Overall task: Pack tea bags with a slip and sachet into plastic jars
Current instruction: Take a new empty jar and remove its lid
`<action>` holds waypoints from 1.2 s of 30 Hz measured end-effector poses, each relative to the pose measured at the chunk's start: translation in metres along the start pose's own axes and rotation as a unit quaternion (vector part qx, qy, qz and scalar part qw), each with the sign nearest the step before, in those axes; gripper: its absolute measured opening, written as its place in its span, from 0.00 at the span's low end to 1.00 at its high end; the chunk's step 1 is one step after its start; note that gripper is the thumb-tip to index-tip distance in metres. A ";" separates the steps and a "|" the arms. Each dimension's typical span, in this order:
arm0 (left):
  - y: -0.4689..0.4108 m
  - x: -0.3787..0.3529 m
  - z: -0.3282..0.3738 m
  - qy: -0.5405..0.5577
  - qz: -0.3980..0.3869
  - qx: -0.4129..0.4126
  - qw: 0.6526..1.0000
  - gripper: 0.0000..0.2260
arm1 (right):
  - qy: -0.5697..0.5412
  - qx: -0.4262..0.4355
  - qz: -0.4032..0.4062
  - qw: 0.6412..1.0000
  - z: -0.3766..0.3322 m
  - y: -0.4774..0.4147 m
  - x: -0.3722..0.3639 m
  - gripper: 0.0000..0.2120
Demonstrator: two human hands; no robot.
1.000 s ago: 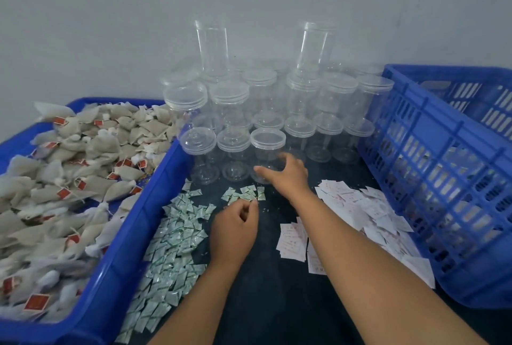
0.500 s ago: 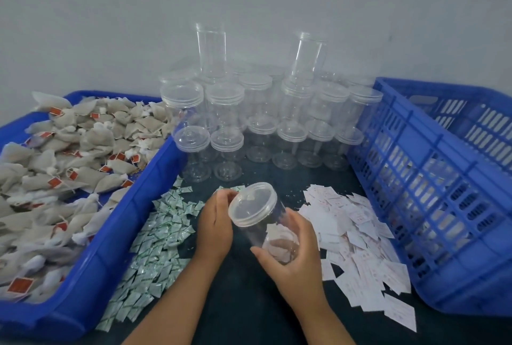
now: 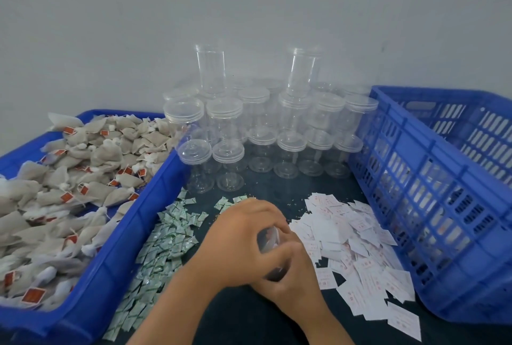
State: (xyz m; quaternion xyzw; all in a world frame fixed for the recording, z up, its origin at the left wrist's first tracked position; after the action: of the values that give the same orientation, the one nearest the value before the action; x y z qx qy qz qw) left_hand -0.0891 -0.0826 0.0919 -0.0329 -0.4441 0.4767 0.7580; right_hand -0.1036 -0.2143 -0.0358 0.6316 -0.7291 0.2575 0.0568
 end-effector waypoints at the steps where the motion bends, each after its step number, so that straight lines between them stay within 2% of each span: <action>1: 0.002 0.001 -0.002 0.005 0.004 -0.002 1.000 0.10 | -0.007 0.004 0.000 1.000 -0.002 0.000 0.001 0.33; 4: 0.006 0.003 -0.011 -0.012 -0.024 0.018 0.999 0.14 | -0.025 0.011 -0.022 0.999 -0.005 0.001 0.002 0.32; 6: 0.004 0.001 -0.013 -0.010 -0.004 0.047 0.999 0.09 | -0.011 0.016 -0.009 1.000 -0.007 0.002 0.003 0.31; 10: 0.004 -0.005 -0.016 -0.045 0.055 0.096 0.993 0.13 | 0.025 0.019 -0.006 0.999 -0.006 0.005 0.000 0.36; 11: 0.005 -0.005 -0.019 -0.057 0.072 0.121 0.988 0.13 | 0.051 0.027 0.015 0.998 -0.007 0.006 0.000 0.36; 14: 0.009 -0.007 -0.037 -0.029 0.109 0.268 0.957 0.18 | 0.152 0.060 0.095 0.982 -0.011 0.008 0.002 0.38; 17: 0.017 -0.012 -0.049 -0.025 0.050 0.354 0.934 0.22 | 0.176 0.074 0.084 0.978 -0.008 0.008 -0.002 0.39; 21: 0.028 -0.002 -0.041 -0.168 -0.078 0.330 0.926 0.40 | 0.158 0.083 0.085 0.980 -0.005 0.010 -0.003 0.38; 23: 0.030 0.006 -0.040 -0.182 -0.118 0.357 0.908 0.45 | 0.171 0.112 0.097 0.974 -0.006 0.011 -0.003 0.39; 25: 0.030 0.017 -0.040 -0.135 -0.152 0.405 0.891 0.46 | 0.187 0.144 0.123 0.964 -0.009 0.010 -0.003 0.40; 28: 0.033 0.022 -0.045 0.070 -0.152 0.449 0.878 0.37 | 0.212 0.169 0.174 0.947 -0.012 0.010 0.000 0.38; 29: 0.036 0.020 -0.048 0.170 -0.143 0.463 0.858 0.33 | 0.201 0.144 0.191 0.950 -0.011 0.010 0.004 0.39; 31: 0.041 0.007 -0.055 0.347 -0.120 0.460 0.808 0.28 | 0.107 0.015 0.212 0.971 -0.006 0.010 0.017 0.42; 32: 0.045 -0.002 -0.061 0.379 -0.096 0.450 0.803 0.25 | 0.042 -0.047 0.212 0.975 -0.001 0.010 0.022 0.43; 33: 0.050 -0.010 -0.072 0.356 -0.056 0.444 0.820 0.24 | -0.007 -0.088 0.208 0.974 0.004 0.009 0.026 0.45; 34: 0.053 -0.016 -0.086 0.273 -0.020 0.442 0.854 0.23 | -0.034 -0.100 0.207 0.973 0.008 0.007 0.029 0.45; 35: 0.056 -0.020 -0.099 0.147 0.006 0.436 0.888 0.22 | -0.045 -0.104 0.204 0.972 0.010 0.006 0.031 0.44; 36: 0.059 -0.023 -0.110 0.021 0.021 0.423 0.906 0.22 | -0.046 -0.103 0.198 0.974 0.010 0.005 0.031 0.43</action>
State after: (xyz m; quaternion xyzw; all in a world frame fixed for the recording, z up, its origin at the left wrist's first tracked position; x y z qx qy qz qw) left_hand -0.0559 -0.0271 -0.0176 0.2714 -0.1847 0.6346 0.6997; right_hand -0.1118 -0.2460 -0.0331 0.4767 -0.8640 0.1580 0.0356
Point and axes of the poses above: each hand's wrist, its own y-axis away from the middle knuckle, its own x-axis out of the back of the hand, z = x × y, the point moved 5 cm from there along -y, towards the middle knuckle, and after that the axes turned 10 degrees about y, right-handed, at the moved point
